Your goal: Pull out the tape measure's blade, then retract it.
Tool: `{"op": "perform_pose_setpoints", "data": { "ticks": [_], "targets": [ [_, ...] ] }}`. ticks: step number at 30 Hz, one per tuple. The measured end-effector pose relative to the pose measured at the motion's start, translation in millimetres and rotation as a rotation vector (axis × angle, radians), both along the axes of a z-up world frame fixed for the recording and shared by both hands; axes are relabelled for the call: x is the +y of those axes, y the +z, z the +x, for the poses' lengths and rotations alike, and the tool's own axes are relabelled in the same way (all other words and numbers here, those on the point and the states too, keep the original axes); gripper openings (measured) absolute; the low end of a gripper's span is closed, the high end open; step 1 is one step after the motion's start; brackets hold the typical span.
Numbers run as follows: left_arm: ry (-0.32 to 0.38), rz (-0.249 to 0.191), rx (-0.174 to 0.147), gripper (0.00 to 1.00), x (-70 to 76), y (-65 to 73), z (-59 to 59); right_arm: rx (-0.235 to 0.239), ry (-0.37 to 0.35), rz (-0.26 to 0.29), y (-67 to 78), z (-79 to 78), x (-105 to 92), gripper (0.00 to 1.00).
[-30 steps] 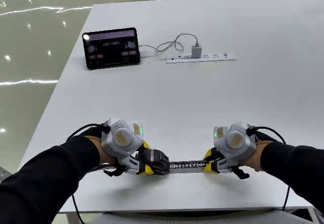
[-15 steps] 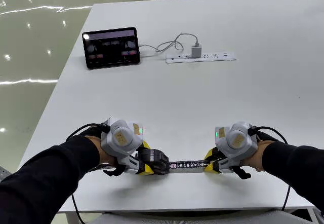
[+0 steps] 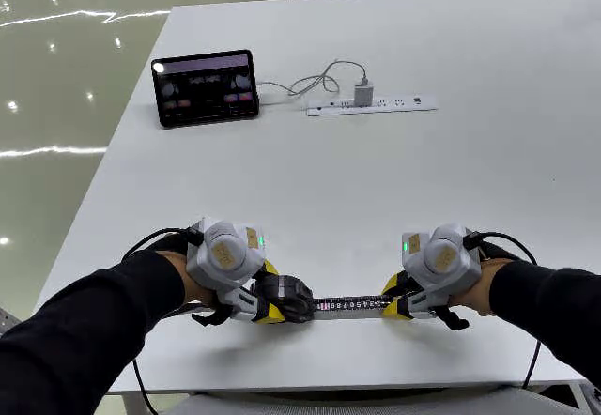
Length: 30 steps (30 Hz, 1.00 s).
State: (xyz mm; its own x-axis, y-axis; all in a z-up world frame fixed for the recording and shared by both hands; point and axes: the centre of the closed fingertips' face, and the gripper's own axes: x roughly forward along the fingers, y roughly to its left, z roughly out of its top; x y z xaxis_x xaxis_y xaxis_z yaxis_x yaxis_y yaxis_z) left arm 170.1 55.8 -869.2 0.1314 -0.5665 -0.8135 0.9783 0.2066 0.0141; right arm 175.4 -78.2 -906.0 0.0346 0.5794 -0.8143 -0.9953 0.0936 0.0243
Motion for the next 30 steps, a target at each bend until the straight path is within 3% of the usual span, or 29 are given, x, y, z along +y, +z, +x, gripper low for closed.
{"op": "perform_pose_setpoints", "data": {
  "ticks": [30],
  "targets": [
    [-0.009, 0.001, -0.004, 0.31, 0.0, 0.0, -0.5, 0.006, -0.022, 0.003, 0.1, 0.0, -12.7, 0.10]
  ]
}}
